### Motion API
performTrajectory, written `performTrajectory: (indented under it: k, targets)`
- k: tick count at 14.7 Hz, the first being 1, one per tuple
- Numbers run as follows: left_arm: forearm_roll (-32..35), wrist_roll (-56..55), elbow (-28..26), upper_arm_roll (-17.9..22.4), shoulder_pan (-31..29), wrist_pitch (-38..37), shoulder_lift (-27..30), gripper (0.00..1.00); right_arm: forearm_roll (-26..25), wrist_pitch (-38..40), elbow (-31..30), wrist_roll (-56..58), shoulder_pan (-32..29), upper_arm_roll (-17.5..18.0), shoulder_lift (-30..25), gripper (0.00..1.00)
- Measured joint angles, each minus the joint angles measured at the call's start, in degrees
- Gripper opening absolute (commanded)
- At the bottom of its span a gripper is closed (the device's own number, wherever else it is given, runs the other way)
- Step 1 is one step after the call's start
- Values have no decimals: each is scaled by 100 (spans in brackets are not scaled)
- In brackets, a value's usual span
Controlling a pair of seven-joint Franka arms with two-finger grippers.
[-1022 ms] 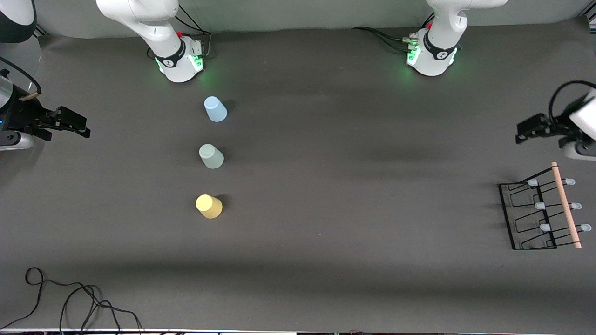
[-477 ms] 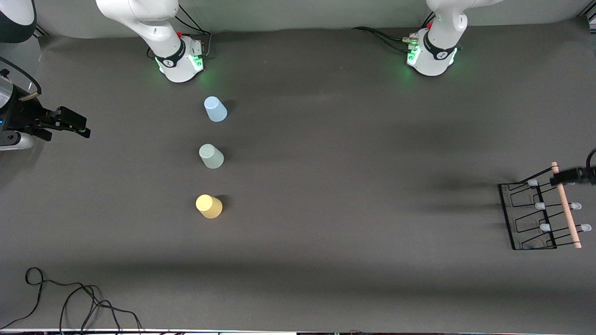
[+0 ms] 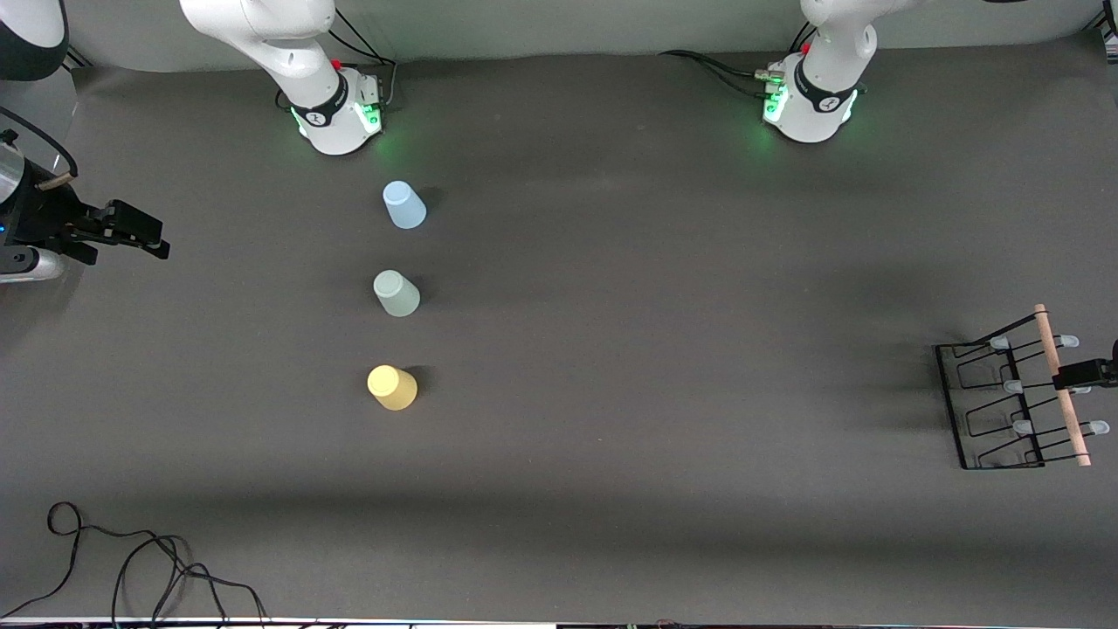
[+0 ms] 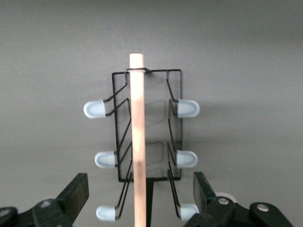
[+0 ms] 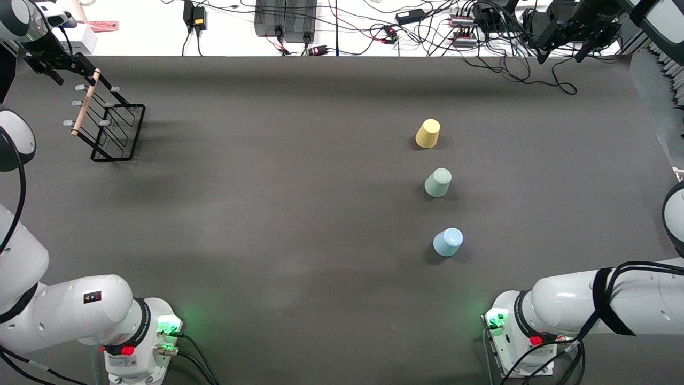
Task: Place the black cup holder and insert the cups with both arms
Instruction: 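Lower the left gripper and grasp the wooden rod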
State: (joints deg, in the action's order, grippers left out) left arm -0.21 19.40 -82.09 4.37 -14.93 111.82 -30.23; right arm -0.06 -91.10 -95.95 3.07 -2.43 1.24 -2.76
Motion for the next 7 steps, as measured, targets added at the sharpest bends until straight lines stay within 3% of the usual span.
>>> performTrajectory:
  k: [4, 7]
  targets:
    - [0, 119, -157, -4, -16, 435, -199, 39, 0, 0, 0, -3, -1, -6, 0, 100]
    - [0, 135, -165, -11, -18, 466, -223, 21, 0, 0, 0, -4, -2, -12, 0, 100]
